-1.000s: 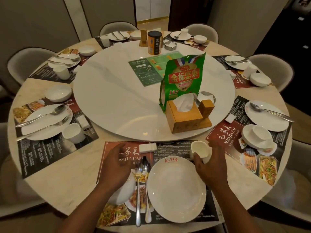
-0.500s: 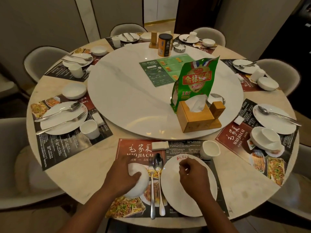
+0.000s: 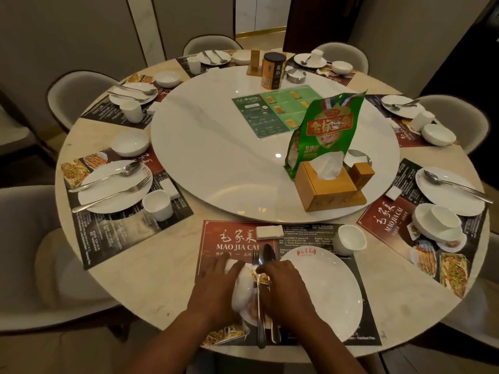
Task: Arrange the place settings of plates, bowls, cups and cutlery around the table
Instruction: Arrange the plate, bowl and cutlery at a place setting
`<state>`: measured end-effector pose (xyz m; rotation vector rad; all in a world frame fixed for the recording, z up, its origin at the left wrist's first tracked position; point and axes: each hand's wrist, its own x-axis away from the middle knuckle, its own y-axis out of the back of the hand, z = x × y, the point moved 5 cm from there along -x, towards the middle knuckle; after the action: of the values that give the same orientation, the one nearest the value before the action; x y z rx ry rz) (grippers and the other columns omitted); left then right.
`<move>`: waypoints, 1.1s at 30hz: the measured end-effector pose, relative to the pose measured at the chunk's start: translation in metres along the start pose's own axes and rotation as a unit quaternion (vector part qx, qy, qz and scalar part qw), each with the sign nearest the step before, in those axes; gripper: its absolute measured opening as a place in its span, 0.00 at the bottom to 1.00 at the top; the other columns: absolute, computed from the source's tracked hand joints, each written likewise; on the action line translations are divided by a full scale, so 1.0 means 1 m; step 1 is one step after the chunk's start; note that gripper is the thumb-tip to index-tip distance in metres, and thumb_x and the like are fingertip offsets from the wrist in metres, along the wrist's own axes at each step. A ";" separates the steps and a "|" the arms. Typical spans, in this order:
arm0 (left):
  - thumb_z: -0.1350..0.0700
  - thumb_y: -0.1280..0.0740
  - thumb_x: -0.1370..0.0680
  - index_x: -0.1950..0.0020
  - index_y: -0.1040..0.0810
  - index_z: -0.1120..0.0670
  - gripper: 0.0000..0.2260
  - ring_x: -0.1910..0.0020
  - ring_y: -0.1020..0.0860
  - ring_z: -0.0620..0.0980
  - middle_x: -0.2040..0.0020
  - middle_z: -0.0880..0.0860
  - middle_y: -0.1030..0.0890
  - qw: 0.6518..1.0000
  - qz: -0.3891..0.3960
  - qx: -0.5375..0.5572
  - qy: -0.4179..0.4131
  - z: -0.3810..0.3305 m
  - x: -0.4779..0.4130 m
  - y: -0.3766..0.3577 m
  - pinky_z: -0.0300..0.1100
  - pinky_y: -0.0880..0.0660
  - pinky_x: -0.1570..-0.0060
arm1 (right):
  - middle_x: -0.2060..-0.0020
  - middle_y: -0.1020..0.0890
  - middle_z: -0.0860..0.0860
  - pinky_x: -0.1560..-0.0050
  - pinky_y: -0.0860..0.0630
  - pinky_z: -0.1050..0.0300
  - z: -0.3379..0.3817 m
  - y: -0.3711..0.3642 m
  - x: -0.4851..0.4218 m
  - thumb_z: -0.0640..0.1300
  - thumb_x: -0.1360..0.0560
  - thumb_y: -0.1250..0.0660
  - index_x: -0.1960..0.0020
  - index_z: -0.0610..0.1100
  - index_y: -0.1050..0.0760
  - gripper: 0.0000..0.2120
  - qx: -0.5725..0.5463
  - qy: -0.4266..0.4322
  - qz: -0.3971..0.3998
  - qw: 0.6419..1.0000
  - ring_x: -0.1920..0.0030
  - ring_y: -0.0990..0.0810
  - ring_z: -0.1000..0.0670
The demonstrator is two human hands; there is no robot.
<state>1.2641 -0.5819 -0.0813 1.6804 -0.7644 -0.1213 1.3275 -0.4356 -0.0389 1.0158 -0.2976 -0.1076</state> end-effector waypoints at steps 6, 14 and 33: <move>0.32 0.25 0.42 0.23 0.46 0.41 0.52 0.24 0.42 0.52 0.22 0.49 0.47 0.995 -0.001 0.097 -0.031 0.013 -0.004 0.001 0.48 0.36 0.27 | 0.31 0.29 0.52 0.29 0.35 0.54 0.012 -0.031 -0.005 0.55 0.31 0.28 0.30 0.51 0.31 0.31 0.021 0.052 0.076 0.995 0.31 0.32 0.50; 0.38 0.20 0.45 0.33 0.31 0.43 0.42 0.40 0.28 0.40 0.37 0.40 0.30 0.946 -0.067 0.313 -0.044 0.050 -0.006 0.041 0.37 0.25 0.43 | 0.30 0.35 0.58 0.33 0.28 0.56 0.023 -0.023 -0.022 0.46 0.25 0.32 0.27 0.58 0.38 0.30 -0.118 0.081 0.052 0.988 0.32 0.33 0.55; 0.58 0.34 0.22 0.34 0.28 0.50 0.16 0.50 0.23 0.46 0.41 0.51 0.20 0.898 -0.131 0.404 0.112 0.083 -0.028 0.062 0.37 0.28 0.54 | 0.50 0.17 0.49 0.55 0.22 0.48 0.044 -0.005 -0.107 0.53 0.20 0.40 0.41 0.53 0.27 0.10 -0.011 -0.023 -0.046 0.999 0.51 0.19 0.45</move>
<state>1.1768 -0.6400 -0.0562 2.5338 -0.4175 0.2377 1.2132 -0.4500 -0.0429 1.0065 -0.2916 -0.2168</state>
